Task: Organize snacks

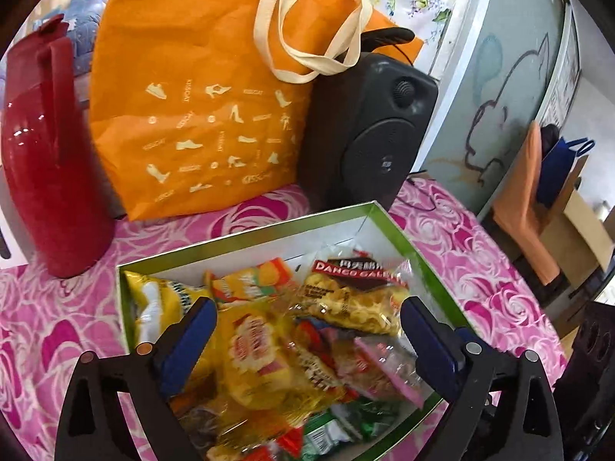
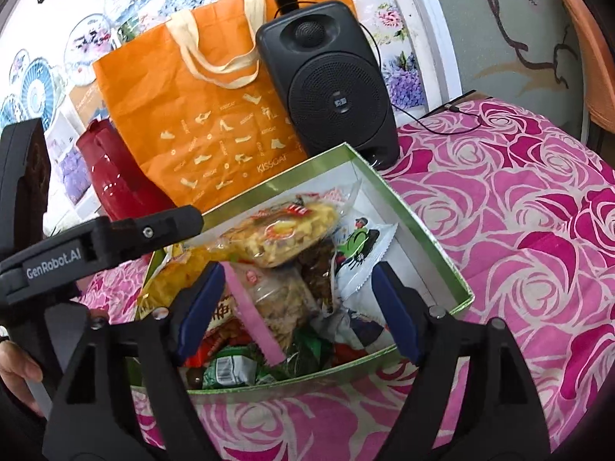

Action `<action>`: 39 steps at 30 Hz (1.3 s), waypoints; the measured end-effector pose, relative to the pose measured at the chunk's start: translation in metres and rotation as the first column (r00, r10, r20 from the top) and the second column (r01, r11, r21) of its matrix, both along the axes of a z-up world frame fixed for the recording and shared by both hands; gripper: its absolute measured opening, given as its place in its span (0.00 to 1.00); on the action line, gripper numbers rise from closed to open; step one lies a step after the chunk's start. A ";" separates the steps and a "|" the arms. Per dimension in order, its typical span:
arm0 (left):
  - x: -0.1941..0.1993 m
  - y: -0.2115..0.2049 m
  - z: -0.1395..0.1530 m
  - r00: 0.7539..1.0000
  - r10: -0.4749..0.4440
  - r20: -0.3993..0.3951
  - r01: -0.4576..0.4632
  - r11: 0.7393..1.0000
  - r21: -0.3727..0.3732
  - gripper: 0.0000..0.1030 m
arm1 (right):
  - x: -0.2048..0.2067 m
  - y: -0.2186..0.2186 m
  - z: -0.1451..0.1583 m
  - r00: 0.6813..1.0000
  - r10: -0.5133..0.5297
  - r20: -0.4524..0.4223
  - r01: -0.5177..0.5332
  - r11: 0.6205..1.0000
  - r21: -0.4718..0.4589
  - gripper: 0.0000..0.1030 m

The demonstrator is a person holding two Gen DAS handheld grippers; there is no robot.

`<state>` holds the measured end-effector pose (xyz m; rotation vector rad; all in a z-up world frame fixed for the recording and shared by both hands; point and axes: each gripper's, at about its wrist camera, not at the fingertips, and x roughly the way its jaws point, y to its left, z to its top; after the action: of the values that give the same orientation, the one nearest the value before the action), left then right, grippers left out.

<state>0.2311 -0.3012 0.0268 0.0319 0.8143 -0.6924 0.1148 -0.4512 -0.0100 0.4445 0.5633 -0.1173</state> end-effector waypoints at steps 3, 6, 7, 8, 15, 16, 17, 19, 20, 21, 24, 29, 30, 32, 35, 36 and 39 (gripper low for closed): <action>-0.004 0.009 0.002 1.000 0.019 0.008 -0.019 1.000 0.011 0.96 | -0.003 0.006 0.003 1.000 0.002 -0.012 -0.002 1.000 -0.015 0.82; -0.011 0.023 0.008 0.999 0.038 0.016 -0.039 0.999 0.013 0.96 | -0.007 0.013 0.010 1.000 0.007 -0.022 -0.007 0.999 -0.038 0.82; -0.014 0.027 0.011 0.999 0.046 0.021 -0.046 0.999 0.014 0.96 | -0.011 0.016 0.014 1.000 0.005 -0.028 -0.006 0.999 -0.052 0.82; -0.019 0.033 0.015 0.998 0.061 0.029 -0.061 0.998 0.016 0.96 | -0.013 0.019 0.017 0.999 0.001 -0.032 -0.004 0.998 -0.064 0.83; -0.063 0.074 0.044 0.982 0.144 0.124 -0.152 0.987 0.052 0.96 | -0.051 0.039 0.051 0.996 -0.030 -0.078 0.014 0.979 -0.202 0.96; -0.073 0.081 0.048 0.979 0.160 0.130 -0.170 0.983 0.074 0.96 | -0.056 0.041 0.054 0.997 -0.030 -0.077 0.013 0.978 -0.210 0.96; -0.079 0.086 0.049 0.977 0.171 0.131 -0.183 0.980 0.081 0.96 | -0.064 0.045 0.058 0.997 -0.027 -0.077 0.010 0.975 -0.221 0.96; -0.093 0.097 0.051 0.973 0.185 0.135 -0.196 0.978 0.072 0.98 | -0.076 0.051 0.061 0.996 -0.026 -0.086 0.005 0.971 -0.239 0.97; -0.101 0.103 0.051 0.970 0.198 0.142 -0.209 0.975 0.072 1.00 | -0.082 0.055 0.061 0.995 -0.027 -0.093 0.003 0.968 -0.250 0.98; -0.107 0.107 0.050 0.967 0.209 0.149 -0.222 0.972 0.075 1.00 | -0.087 0.058 0.060 0.995 -0.028 -0.101 0.000 0.965 -0.262 0.98; -0.128 0.121 0.044 0.957 0.241 0.162 -0.258 0.961 0.096 1.00 | -0.101 0.068 0.053 0.992 -0.028 -0.124 -0.009 0.957 -0.291 0.98; -0.151 0.141 0.028 0.949 0.279 0.145 -0.297 0.947 0.120 1.00 | -0.114 0.077 0.037 0.985 -0.036 -0.171 -0.019 0.951 -0.310 0.98; -0.153 0.143 0.025 0.947 0.285 0.146 -0.304 0.944 0.129 1.00 | -0.116 0.078 0.033 0.983 -0.043 -0.177 -0.014 0.950 -0.313 0.98; -0.160 0.151 0.016 0.943 0.302 0.140 -0.322 0.935 0.149 1.00 | -0.119 0.080 0.026 0.980 -0.061 -0.192 -0.004 0.947 -0.322 0.98; -0.166 0.161 0.007 0.937 0.320 0.139 -0.341 0.925 0.169 1.00 | -0.123 0.082 0.017 0.974 -0.087 -0.207 0.014 0.944 -0.330 0.98; -0.168 0.163 0.005 0.935 0.327 0.140 -0.348 0.921 0.175 1.00 | -0.124 0.083 0.015 0.973 -0.090 -0.211 0.016 0.944 -0.329 0.98; -0.171 0.169 0.002 0.932 0.336 0.135 -0.357 0.917 0.178 1.00 | -0.125 0.085 0.013 0.972 -0.092 -0.217 0.016 0.945 -0.327 0.98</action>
<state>0.0605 -0.1325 0.0285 0.1010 0.7632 -0.2684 -0.0099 -0.3665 0.0027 0.1248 0.7454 -0.3127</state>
